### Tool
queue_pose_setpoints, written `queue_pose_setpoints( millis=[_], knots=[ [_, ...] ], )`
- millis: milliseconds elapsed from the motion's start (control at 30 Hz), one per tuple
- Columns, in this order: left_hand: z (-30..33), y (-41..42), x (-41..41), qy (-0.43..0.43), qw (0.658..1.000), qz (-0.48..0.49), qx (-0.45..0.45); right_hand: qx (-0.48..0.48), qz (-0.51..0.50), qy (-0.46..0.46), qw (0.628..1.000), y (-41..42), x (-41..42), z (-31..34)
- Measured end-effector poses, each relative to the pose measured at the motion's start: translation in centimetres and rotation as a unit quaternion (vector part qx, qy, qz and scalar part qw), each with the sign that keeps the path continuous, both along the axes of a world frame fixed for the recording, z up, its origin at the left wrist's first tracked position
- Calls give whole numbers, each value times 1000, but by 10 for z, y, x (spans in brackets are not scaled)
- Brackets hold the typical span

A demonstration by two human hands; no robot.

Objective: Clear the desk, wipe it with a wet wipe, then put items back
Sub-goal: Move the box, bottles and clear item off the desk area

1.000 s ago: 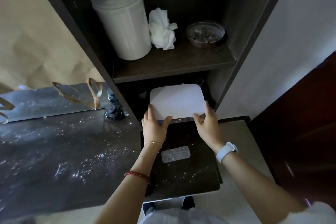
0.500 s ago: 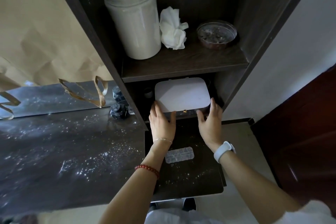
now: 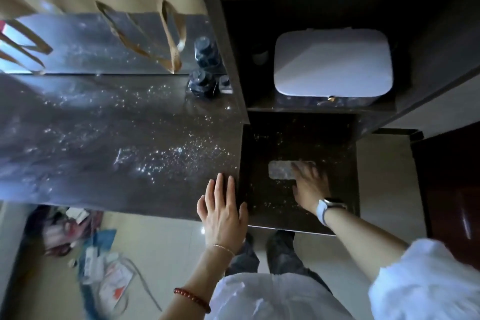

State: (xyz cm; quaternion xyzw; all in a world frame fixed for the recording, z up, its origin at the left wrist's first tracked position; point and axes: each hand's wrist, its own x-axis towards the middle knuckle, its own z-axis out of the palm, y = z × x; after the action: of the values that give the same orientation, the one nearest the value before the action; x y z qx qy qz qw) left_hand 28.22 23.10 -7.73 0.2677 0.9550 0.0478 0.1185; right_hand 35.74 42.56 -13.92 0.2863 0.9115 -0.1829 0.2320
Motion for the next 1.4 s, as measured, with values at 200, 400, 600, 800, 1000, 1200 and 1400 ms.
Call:
queue_pose_setpoints(
  millis=[200,400,600,800,1000,1200,1400],
  knots=[
    [-4,-4,-2,17,1000,-2,17,93,101,-24,990,10,-22,-20],
    [-1,-3,-4,25,999,-5,20,120,151,-53,980,11,-35,-16],
    [9,2,-9,-3,1000,11,27,-12,28,90,996,-4,-9,21],
    [12,-1,-17,-9,999,-19,34,14,-75,385,920,0,14,110],
    [20,-3,-20,-39,999,-25,21,147,-113,489,852,40,-15,185],
    [24,-6,-22,-47,998,-39,5,206,-158,379,888,77,-69,193],
    [28,-6,-23,-65,997,-41,-2,238,-171,308,905,75,-84,186]
  ],
)
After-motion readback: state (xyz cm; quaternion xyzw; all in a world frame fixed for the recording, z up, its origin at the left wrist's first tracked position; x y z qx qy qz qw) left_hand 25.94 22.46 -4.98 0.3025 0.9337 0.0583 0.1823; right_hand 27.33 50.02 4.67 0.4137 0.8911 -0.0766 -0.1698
